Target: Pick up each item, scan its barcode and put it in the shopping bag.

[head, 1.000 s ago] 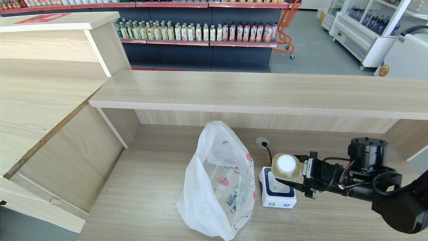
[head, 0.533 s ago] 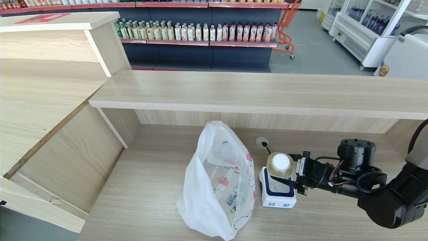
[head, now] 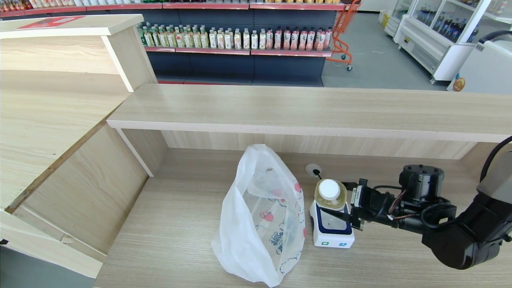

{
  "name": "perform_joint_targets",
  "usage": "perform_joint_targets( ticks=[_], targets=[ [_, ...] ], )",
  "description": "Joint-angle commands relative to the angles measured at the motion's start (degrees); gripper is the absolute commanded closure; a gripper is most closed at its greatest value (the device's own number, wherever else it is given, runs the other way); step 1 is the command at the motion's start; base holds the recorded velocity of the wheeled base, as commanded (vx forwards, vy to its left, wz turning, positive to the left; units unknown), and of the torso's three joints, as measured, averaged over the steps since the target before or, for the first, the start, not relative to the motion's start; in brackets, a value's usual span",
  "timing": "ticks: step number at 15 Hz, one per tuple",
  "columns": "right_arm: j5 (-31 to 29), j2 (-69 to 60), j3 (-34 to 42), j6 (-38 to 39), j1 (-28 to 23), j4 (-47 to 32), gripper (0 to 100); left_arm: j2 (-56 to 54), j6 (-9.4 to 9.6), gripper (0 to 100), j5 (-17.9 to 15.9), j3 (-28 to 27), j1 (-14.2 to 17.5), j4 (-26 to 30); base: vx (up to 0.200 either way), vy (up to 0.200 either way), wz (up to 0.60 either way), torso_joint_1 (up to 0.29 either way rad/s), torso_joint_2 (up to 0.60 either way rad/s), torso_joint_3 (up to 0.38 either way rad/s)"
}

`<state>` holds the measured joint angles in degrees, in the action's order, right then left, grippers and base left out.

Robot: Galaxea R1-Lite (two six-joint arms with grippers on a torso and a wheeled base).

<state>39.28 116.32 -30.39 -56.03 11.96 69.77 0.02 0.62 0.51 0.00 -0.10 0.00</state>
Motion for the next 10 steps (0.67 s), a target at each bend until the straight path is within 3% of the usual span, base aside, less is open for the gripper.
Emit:
perform_joint_targets(
  ticks=[1,5,7,10],
  targets=[
    [0.01,-5.14,0.86,5.67,0.61,0.02,100,-0.02,-0.01,0,0.02,0.0,0.01,0.0,0.0,0.0,0.0,0.0,0.0,0.0],
    [-3.86,-18.68,5.69,31.95,3.07,-0.51,100,-0.02,-0.01,0,0.02,0.0,0.01,0.0,0.0,0.0,0.0,0.0,0.0,0.0],
    [-11.86,-20.43,5.17,44.95,6.85,-0.68,100,-0.02,-0.01,0,0.02,0.0,0.01,0.0,0.0,0.0,0.0,0.0,0.0,0.0],
    [-20.38,-16.48,2.71,56.99,11.95,-0.6,100,-0.02,-0.01,0,0.02,0.0,0.1,0.0,0.0,0.0,0.0,0.0,0.0,0.0]
  ],
)
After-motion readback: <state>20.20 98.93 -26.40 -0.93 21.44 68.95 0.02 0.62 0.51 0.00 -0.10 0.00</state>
